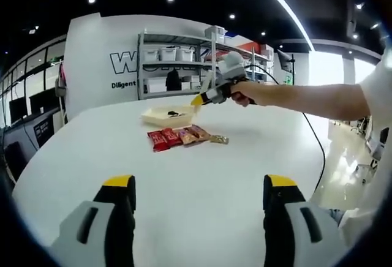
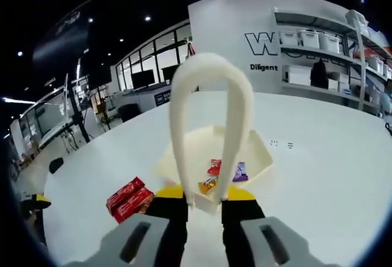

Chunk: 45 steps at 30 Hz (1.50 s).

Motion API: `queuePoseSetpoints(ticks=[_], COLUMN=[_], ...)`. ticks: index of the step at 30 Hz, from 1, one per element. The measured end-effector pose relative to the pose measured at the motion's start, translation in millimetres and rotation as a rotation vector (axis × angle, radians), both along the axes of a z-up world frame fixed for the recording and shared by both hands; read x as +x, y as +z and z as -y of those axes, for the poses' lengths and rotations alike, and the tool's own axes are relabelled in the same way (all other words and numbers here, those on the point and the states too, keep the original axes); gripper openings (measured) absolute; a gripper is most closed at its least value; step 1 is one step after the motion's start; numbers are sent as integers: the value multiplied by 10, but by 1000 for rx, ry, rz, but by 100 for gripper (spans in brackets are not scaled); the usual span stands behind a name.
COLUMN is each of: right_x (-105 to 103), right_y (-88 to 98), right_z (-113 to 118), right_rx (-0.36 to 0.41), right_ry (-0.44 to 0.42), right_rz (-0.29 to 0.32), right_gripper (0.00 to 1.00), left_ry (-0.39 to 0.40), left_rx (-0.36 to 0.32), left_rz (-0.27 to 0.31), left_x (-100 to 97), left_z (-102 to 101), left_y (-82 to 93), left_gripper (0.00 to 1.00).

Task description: Place the target food into the container with the food tongs after gripping and lifting it, then release it inside without dropping or visibly crushing the food.

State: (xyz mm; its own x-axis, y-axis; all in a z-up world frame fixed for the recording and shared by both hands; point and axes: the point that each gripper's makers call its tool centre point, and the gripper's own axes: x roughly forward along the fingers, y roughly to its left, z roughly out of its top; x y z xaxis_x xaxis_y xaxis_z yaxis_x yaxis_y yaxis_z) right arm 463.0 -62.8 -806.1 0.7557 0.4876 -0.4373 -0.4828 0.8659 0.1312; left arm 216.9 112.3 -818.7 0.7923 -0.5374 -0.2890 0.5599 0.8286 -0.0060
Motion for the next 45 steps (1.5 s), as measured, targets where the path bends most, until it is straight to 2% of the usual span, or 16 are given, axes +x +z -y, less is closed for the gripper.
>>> queuePoseSetpoints(ticks=[16, 21, 24, 29, 45], right_x=[-352, -361, -473, -548, -864], right_y=[-89, -127, -165, -189, -249], right_z=[9, 10, -7, -9, -124], right_rx=[18, 24, 22, 31, 48], right_ry=[16, 19, 24, 26, 82], right_rz=[-16, -23, -29, -33, -49], right_gripper=[14, 14, 14, 14, 15], left_ry=[-13, -14, -14, -17, -23], left_rx=[-7, -12, -14, -15, -17], left_rz=[16, 13, 12, 13, 19], left_x=[-157, -184, -200, -219, -308], left_z=[43, 43, 36, 43, 50], left_y=[47, 31, 21, 23, 40], left_gripper=[84, 84, 84, 84, 84])
